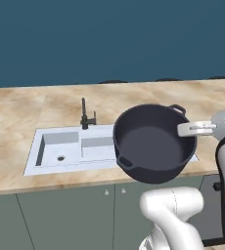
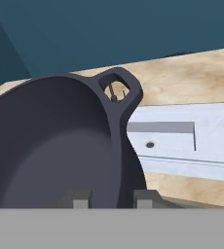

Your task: Move the pot and pan from the stove into the sink.

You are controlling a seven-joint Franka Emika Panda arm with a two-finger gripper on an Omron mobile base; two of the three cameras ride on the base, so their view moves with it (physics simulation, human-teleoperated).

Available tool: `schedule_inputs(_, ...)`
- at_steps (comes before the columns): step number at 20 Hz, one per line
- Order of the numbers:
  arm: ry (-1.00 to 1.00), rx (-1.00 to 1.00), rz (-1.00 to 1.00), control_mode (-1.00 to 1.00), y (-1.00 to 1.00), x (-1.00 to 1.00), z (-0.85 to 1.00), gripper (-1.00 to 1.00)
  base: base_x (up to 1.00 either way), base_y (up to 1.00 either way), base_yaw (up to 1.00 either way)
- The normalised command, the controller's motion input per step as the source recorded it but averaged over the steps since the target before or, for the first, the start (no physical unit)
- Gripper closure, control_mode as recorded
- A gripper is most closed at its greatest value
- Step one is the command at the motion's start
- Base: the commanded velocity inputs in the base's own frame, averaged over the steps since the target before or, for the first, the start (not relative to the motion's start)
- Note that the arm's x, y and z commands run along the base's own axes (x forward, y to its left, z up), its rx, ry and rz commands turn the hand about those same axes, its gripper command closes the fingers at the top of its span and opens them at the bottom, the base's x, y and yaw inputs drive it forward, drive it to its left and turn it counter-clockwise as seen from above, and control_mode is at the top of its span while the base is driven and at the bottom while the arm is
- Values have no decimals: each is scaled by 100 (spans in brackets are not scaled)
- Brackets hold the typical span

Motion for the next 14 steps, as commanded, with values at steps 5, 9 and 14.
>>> schedule_inputs(5,2,2,0,-100,-5,20,0,100,0,0,0)
schedule_inputs(9,9,8,-1,-100,-29,62,0,100,0,0,0)
schedule_inputs(14,7,6,2,-100,-31,56,0,100,0,0,0)
